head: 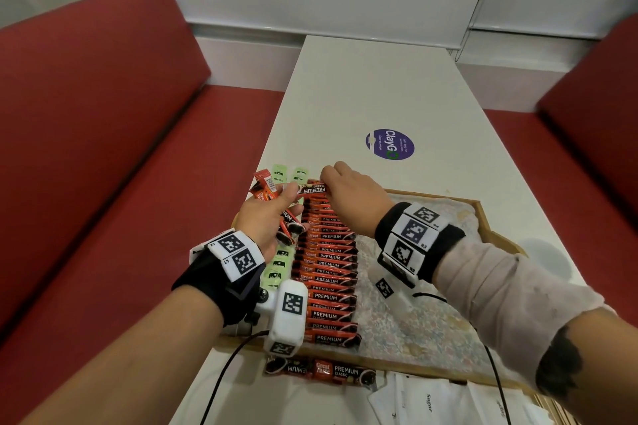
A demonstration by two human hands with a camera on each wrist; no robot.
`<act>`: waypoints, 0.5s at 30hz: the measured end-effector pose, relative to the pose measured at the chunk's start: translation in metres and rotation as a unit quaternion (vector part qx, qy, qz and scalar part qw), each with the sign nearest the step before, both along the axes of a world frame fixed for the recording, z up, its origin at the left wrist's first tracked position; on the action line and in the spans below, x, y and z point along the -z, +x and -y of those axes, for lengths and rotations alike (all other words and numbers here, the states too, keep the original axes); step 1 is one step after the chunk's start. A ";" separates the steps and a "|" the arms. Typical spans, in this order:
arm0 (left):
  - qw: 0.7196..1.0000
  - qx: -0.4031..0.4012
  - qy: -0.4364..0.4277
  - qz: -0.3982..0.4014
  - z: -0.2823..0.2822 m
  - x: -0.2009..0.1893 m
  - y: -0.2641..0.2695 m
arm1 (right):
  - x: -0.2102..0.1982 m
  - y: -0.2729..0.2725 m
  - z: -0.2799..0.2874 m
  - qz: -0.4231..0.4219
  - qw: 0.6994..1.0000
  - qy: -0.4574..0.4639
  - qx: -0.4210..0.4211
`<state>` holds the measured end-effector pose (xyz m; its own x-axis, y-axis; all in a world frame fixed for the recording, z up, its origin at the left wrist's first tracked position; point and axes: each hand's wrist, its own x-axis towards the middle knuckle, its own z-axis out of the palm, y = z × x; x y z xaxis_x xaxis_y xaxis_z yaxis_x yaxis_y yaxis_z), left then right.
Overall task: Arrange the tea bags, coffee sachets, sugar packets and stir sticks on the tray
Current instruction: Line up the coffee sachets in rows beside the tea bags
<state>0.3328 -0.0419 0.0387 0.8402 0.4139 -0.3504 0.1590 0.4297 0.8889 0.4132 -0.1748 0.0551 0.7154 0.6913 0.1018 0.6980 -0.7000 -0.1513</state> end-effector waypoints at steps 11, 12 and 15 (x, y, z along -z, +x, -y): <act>0.998 -0.056 0.026 0.002 -0.001 -0.001 0.005 | -0.015 0.001 0.000 -0.241 0.950 0.173 0.099; 0.998 -0.049 0.031 -0.003 -0.001 0.000 0.005 | -0.015 0.001 -0.001 -0.257 0.943 0.190 0.091; 0.998 -0.024 0.048 -0.009 0.000 0.003 0.003 | -0.016 0.002 -0.003 -0.336 0.885 0.308 0.091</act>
<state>0.3355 -0.0420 0.0361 0.8122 0.4868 -0.3216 0.1564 0.3494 0.9238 0.4153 -0.1722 0.0715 0.8510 0.5203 -0.0711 0.1898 -0.4311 -0.8821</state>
